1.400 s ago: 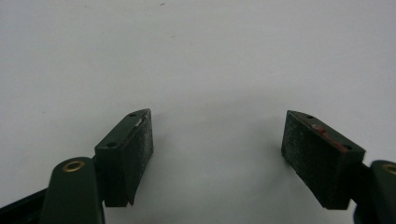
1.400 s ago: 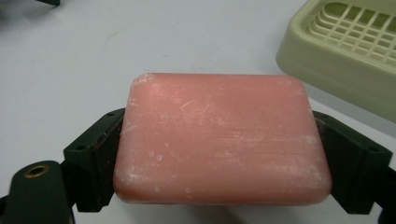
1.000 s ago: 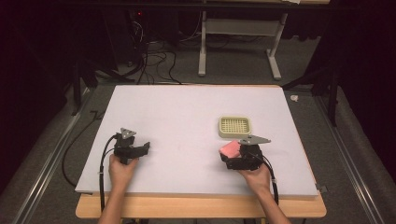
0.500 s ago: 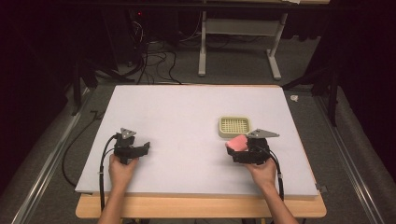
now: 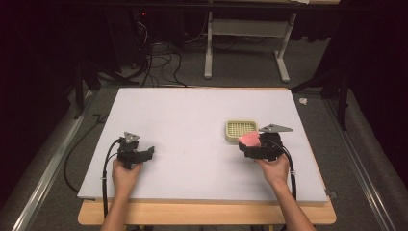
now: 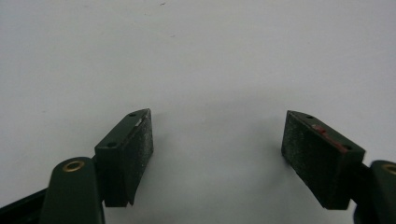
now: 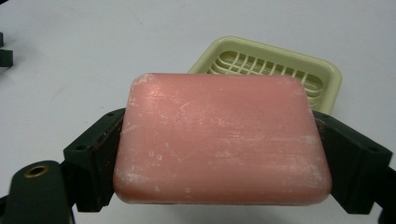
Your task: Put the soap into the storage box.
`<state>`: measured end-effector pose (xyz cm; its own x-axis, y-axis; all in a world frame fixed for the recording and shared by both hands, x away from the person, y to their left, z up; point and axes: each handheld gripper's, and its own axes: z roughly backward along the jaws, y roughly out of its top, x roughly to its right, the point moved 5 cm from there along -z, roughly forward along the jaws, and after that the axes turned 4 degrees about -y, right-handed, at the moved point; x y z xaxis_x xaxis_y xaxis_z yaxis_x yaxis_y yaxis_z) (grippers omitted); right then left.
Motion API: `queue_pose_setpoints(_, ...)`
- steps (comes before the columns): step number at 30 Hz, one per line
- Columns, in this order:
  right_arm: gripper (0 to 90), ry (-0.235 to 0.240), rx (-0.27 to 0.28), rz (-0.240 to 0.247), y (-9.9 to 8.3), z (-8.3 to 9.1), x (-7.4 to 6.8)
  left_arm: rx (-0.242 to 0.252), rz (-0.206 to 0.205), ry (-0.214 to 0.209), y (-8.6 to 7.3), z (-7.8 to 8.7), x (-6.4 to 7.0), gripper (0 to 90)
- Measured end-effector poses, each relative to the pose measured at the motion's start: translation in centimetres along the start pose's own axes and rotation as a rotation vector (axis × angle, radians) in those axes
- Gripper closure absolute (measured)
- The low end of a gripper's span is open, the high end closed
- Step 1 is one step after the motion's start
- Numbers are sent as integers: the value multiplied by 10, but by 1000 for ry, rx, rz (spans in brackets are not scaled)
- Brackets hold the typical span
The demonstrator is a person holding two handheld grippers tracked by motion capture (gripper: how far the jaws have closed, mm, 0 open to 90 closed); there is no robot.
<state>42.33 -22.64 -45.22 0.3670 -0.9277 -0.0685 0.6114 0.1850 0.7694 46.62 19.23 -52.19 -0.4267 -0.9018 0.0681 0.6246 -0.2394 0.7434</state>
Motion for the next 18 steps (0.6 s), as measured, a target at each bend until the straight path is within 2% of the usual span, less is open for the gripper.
queue_pose_setpoints(9,137,-29,-3,2,14,-4,7,0,0,0,0,0,0,255)
queue_pose_setpoints(16,137,-44,-22,-28,23,-12,12,2,1,-1,0,0,0,255)
queue_pose_setpoints(18,137,-55,-26,-23,27,-15,14,2,2,-1,0,0,0,255)
